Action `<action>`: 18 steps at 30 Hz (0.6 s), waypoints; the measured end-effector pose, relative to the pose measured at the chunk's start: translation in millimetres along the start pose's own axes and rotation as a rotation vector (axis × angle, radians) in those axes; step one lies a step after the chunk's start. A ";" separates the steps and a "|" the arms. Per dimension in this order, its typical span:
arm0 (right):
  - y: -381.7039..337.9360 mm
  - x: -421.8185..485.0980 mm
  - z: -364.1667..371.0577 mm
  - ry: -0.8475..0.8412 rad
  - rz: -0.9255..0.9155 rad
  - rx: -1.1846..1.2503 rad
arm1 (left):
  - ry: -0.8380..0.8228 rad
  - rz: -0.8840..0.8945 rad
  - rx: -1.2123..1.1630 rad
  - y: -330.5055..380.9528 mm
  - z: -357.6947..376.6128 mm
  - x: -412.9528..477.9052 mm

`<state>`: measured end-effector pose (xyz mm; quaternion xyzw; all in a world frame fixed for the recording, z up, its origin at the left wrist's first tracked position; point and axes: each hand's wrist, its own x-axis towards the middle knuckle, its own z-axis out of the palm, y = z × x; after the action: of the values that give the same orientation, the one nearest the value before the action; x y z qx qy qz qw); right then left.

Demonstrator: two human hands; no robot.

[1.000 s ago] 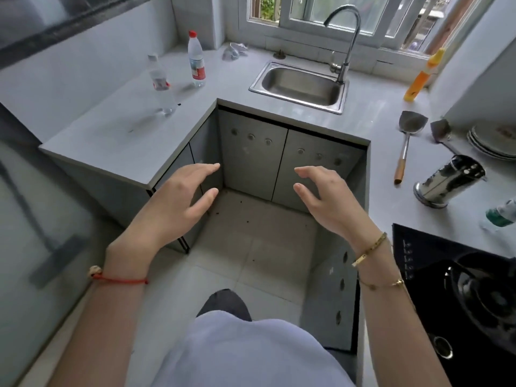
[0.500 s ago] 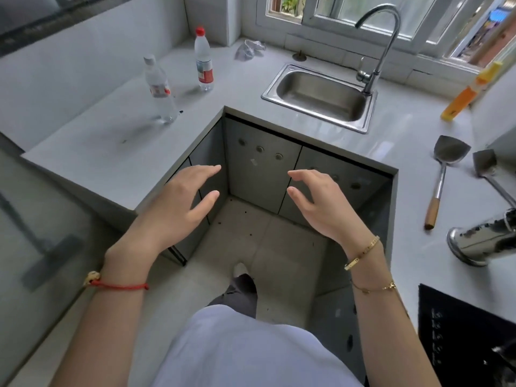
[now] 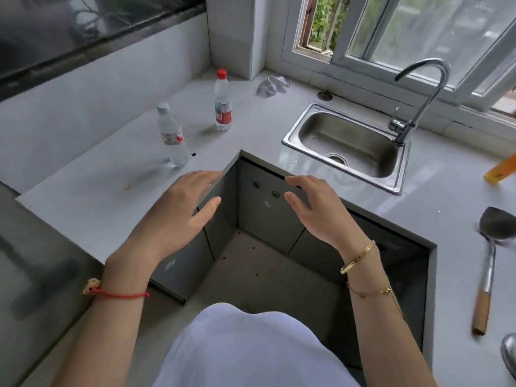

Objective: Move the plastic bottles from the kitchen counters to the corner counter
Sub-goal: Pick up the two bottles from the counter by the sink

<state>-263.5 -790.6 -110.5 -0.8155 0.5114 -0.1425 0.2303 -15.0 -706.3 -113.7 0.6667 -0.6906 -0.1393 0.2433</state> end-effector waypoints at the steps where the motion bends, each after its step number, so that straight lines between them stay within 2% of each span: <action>1: -1.1 10.1 1.4 -0.004 -0.006 -0.003 | 0.006 -0.015 0.000 -4.5 -1.8 5.9; 18: -8.1 150.9 19.2 -0.128 -0.173 -0.007 | 0.055 -0.270 -0.013 -49.7 -7.7 75.9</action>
<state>-182.5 -919.0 -123.1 -0.8649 0.4238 -0.1076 0.2464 31.9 -784.0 -121.5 0.7556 -0.5868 -0.1569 0.2452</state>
